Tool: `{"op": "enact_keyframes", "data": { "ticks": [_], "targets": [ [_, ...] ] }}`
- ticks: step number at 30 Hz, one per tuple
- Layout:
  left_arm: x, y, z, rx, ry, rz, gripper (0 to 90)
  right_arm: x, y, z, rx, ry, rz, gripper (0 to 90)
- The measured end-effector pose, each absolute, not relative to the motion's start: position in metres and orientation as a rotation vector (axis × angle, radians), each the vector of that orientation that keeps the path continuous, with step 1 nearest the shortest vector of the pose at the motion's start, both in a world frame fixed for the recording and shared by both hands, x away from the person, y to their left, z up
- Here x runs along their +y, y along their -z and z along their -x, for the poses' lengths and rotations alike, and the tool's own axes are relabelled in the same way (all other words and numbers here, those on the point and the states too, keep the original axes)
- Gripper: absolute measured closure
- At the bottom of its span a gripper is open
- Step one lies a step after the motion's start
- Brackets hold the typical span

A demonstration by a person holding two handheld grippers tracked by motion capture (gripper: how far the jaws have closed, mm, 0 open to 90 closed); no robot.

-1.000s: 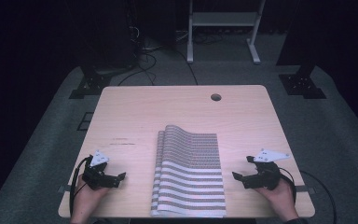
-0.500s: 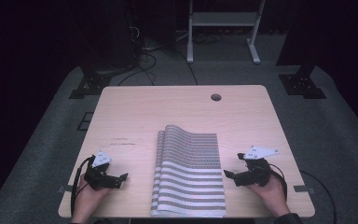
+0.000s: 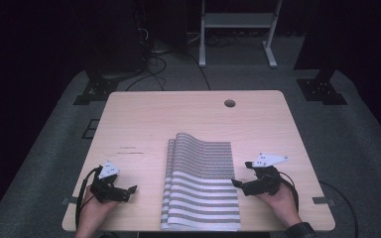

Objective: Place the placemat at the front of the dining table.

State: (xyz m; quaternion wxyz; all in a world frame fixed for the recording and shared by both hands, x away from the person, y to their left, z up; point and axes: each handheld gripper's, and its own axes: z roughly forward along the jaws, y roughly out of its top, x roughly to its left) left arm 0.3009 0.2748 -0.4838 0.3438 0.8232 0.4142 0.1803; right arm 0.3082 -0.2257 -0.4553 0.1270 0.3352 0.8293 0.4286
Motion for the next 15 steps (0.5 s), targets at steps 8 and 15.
{"op": "enact_keyframes", "data": {
  "ticks": [8, 15],
  "targets": [
    [0.275, 0.484, -0.300, 1.063, -0.466, -2.145, 0.0, -0.212, 0.457, -0.311, 2.450, -1.218, -0.953, 13.3],
    [0.273, 0.484, -0.300, 1.063, -0.465, -2.144, 0.0, -0.199, 0.466, -0.314, 2.514, -1.174, -0.917, 14.9]
  ]
}}
